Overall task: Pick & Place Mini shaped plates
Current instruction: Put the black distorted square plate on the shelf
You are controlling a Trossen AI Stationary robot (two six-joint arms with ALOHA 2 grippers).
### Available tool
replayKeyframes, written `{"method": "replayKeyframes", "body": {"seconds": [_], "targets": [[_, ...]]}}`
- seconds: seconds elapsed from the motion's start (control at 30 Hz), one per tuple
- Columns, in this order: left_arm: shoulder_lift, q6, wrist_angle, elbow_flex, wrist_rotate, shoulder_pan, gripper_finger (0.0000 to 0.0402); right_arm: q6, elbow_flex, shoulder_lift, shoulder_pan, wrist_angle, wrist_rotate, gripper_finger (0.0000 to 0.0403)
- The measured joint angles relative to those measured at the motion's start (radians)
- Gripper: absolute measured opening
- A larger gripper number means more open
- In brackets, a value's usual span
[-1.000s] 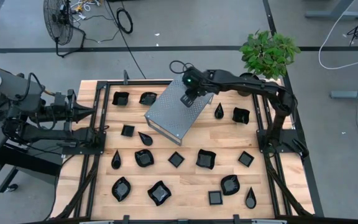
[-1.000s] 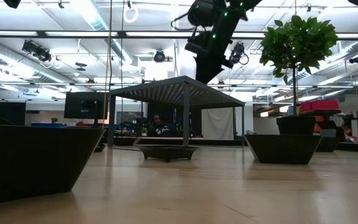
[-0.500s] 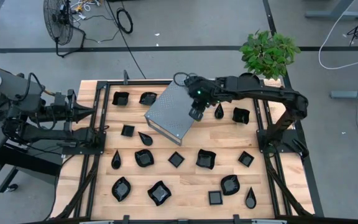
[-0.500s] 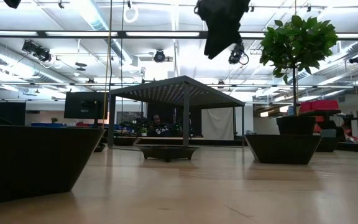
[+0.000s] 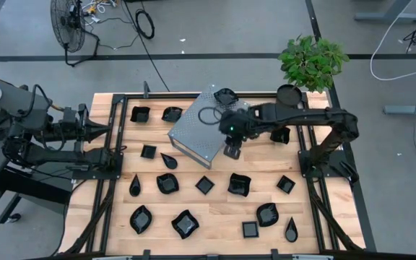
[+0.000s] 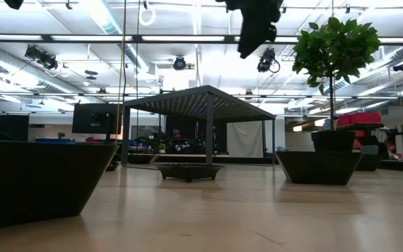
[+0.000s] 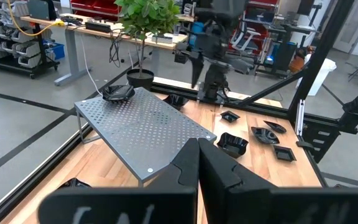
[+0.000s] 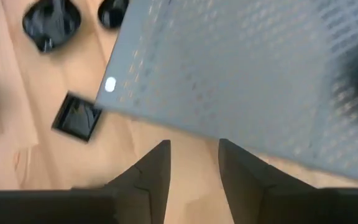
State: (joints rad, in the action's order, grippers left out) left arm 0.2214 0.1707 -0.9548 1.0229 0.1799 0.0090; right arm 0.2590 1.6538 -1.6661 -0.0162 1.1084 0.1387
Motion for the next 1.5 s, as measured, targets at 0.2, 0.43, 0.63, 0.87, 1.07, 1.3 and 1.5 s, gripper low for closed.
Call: {"method": "replayKeyframes", "body": {"seconds": [0.2,0.43,0.63,0.87,1.07,1.3,1.5], "targets": [[0.000,0.000,0.000,0.000,0.000,0.000,0.0005,0.047,-0.065,0.001,0.093,0.051,-0.002,0.0135],[0.000,0.000,0.000,0.000,0.000,0.000,0.0005,0.006,-0.216,0.043,0.147,-0.026,-0.065,0.0135],[0.000,0.000,0.000,0.000,0.000,0.000,0.0005,-0.006,-0.354,0.067,0.171,-0.184,-0.087,0.0135],[0.000,0.000,0.000,0.000,0.000,0.000,0.0005,0.017,-0.478,0.067,0.199,-0.351,-0.158,0.0137],[0.000,0.000,0.000,0.000,0.000,0.000,0.0005,0.046,-0.569,0.066,0.204,-0.421,-0.156,0.0170],[0.000,0.000,0.000,0.000,0.000,0.000,0.0005,0.065,-0.668,0.066,0.203,-0.532,-0.143,0.0212],[0.000,0.000,0.000,0.000,0.000,0.000,0.0005,0.102,-0.738,0.057,0.203,-0.574,-0.116,0.0216]]}}
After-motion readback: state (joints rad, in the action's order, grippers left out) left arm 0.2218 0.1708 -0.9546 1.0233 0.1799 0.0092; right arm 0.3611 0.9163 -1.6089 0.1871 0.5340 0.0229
